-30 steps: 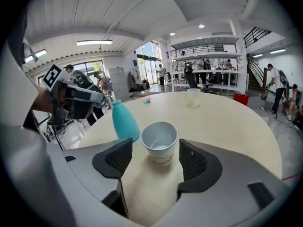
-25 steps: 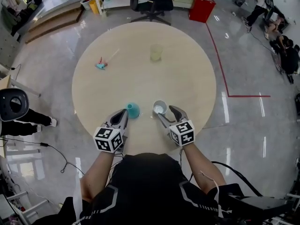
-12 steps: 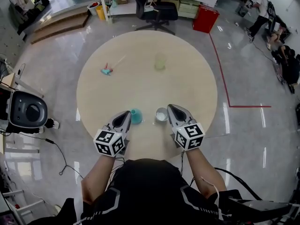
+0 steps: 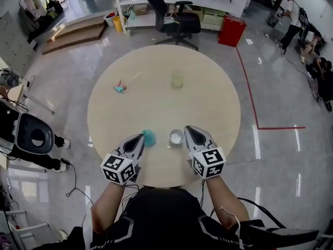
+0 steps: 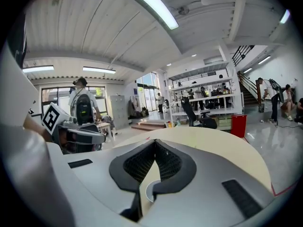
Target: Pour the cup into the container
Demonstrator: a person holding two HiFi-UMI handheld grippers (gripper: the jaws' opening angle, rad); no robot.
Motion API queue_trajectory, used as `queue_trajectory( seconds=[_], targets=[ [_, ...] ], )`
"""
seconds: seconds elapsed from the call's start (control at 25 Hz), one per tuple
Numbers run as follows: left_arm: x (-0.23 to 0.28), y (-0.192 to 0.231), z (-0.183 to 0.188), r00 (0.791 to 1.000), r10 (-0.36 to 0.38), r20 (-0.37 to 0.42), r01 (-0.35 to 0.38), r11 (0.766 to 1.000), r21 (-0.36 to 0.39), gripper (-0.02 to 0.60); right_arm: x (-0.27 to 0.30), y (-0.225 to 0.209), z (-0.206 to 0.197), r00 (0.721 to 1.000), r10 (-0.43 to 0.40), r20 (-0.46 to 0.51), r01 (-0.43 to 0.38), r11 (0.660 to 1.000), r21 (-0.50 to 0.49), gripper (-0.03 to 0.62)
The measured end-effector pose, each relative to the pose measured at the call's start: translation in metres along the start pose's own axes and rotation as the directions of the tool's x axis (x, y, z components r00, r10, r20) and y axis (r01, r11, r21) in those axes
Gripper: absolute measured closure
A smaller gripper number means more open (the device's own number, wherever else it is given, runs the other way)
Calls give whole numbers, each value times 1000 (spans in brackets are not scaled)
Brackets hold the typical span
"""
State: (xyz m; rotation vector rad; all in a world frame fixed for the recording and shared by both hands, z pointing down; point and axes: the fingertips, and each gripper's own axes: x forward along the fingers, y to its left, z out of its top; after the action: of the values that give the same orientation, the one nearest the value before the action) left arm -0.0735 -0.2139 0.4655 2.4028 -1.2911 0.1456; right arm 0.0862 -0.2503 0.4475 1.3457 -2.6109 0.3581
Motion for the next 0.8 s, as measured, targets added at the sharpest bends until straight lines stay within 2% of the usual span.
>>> queue_trajectory(
  seconds=[0.2, 0.28, 0.36, 0.48, 0.64, 0.72, 0.8],
  targets=[
    [-15, -15, 1, 995, 96, 15, -96, 995, -1, 581, -18, -2, -1, 1000, 31, 5, -31, 999, -16, 588],
    [-22, -21, 0, 993, 113, 12, -114, 993, 32, 581, -21, -3, -4, 999, 45, 4, -45, 999, -2, 588],
    [-29, -29, 1, 994, 113, 6, -113, 991, 77, 581, -19, 1, -6, 998, 58, 4, -58, 998, -1, 588],
    [-49, -41, -4, 994, 109, 19, -110, 992, 57, 581, -27, 14, -7, 997, 72, 17, -72, 997, -23, 588],
    [-82, -46, -17, 994, 107, 23, -108, 992, 63, 581, -47, 31, -9, 1000, -3, 25, 5, 998, -61, 587],
    [-107, -46, -29, 993, 115, 22, -116, 991, 67, 581, -63, 50, -16, 1000, -10, 20, 11, 997, -72, 586],
    [-134, -49, -42, 994, 103, 37, -104, 994, 35, 581, -81, 73, -24, 1000, -13, 9, 14, 997, -73, 586]
  ],
)
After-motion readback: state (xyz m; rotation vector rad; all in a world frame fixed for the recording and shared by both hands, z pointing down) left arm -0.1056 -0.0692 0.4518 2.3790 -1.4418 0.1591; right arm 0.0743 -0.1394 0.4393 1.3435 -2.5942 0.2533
